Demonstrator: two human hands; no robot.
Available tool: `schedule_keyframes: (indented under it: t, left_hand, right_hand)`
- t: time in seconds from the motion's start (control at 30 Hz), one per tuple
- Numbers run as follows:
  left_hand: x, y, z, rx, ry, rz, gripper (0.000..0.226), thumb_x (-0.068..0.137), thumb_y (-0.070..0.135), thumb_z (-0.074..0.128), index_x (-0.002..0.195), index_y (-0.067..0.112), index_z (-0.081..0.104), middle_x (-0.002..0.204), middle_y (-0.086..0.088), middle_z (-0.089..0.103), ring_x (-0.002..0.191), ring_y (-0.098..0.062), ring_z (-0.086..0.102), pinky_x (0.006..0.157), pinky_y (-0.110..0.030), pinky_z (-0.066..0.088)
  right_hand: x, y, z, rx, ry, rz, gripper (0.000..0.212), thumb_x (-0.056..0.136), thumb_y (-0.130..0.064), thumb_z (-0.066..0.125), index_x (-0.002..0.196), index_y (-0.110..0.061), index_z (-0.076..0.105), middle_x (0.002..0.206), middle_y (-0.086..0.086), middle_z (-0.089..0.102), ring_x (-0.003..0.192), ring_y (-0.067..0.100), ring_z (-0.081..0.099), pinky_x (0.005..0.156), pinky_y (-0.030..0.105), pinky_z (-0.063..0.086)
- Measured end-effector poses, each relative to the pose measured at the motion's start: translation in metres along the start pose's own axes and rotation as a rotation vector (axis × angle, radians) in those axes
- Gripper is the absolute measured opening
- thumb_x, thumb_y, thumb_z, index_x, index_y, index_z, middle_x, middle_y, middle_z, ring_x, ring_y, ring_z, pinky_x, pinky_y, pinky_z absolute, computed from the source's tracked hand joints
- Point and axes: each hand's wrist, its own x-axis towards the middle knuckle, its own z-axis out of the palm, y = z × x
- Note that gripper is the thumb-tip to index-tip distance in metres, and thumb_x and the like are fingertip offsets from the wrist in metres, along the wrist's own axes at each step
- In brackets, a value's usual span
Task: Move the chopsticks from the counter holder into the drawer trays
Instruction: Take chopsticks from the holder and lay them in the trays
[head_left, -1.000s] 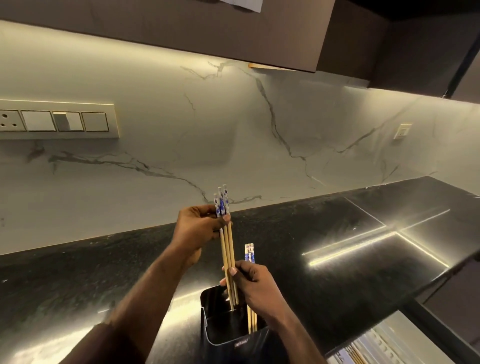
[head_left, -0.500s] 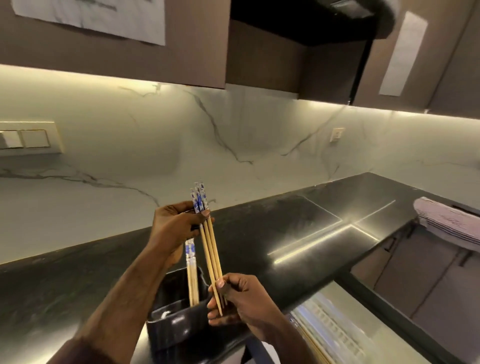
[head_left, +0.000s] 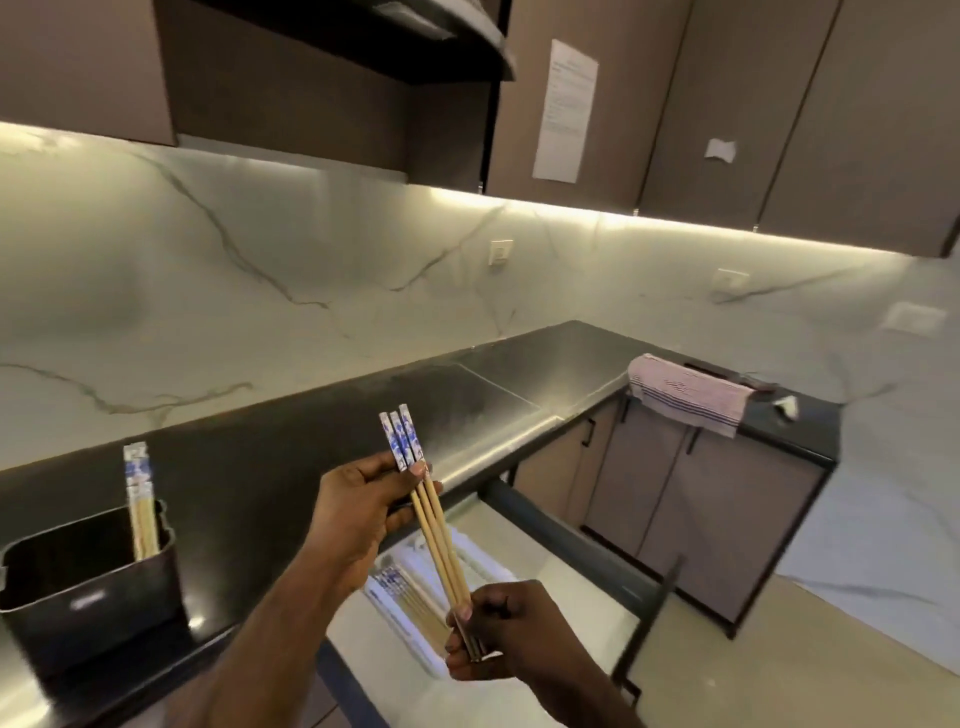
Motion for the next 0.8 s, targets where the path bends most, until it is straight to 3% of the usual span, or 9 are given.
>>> schedule_keyframes:
  t: [0.3,0.47,0.8]
  left_hand:
    - [0.018,-0.093,0.102,0.053,-0.118,-0.094,0.015,0.084,0.001,0.068,0.099,0.000,0.072,0.087,-0.019,0.076,0.077,-0.027,0.075,0.062,-0.027,0.059]
    - [0.061,-0.145,0.122,0.068,-0.051,-0.156,0.019,0.084,0.005,0.070,0.102,0.000,0.070,0.084,-0.016,0.076,0.078,-0.027,0.075,0.061,-0.026,0.058]
    - [0.164,-0.245,0.112,0.156,0.204,-0.365,0.025,0.085,0.007,0.070,0.105,-0.006,0.065,0.084,-0.018,0.076,0.076,-0.027,0.075,0.064,-0.030,0.061]
  right_hand:
    - [-0.010,0.028,-0.120,-0.080,0.186,0.128,0.021,0.092,-0.016,0.064,0.087,0.003,0.074,0.074,0.018,0.071,0.065,0.025,0.068,0.065,0.035,0.061]
    - [0.028,0.042,-0.165,-0.174,0.219,0.191,0.020,0.093,-0.015,0.062,0.085,0.000,0.074,0.072,0.015,0.072,0.063,0.024,0.069,0.063,0.031,0.060]
    - [0.151,0.051,-0.225,-0.289,0.083,0.469,0.029,0.091,-0.007,0.063,0.064,-0.005,0.073,0.064,0.015,0.069,0.053,0.026,0.063,0.061,0.035,0.059]
